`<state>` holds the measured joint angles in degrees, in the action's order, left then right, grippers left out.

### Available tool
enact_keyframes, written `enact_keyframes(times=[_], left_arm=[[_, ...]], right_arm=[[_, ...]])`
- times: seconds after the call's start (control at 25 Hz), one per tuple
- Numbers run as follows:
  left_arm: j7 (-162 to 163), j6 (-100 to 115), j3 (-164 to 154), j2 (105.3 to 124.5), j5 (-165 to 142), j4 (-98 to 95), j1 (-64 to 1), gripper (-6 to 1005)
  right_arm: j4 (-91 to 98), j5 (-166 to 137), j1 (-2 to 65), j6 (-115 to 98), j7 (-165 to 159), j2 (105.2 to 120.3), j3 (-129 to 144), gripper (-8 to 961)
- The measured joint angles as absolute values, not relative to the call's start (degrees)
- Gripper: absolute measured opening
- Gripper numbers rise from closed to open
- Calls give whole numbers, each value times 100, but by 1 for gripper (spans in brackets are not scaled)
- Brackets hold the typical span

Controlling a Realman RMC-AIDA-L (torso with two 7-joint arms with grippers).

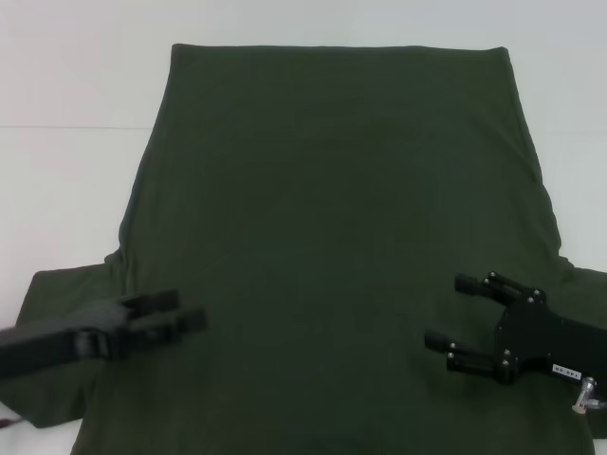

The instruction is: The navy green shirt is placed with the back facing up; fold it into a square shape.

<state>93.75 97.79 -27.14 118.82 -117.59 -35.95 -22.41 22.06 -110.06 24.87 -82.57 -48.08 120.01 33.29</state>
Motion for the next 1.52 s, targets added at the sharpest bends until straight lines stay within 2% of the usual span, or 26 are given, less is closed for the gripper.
enact_keyframes(times=[0.16,0.6,0.96,1.52], left_arm=[[11124,9832,-2511,11651,-12009,-3870,-2233,916],[13711,9754,-2106,11376,-13758,-4874,-2236,915],[14568,9987,-1353,10981,-14874,-4936,-2377,915],[14677,9539,-1185,10943,-15192,-4519,-2405,914]], right_arm=[[2235,-11004,2487,-8272,-4889,11997,3329,924],[2210,-11016,2542,-8246,-5045,12001,3384,923],[2226,-11037,2574,-8246,-5054,11996,3394,923],[2249,-11039,2538,-8297,-5062,11996,3392,923]])
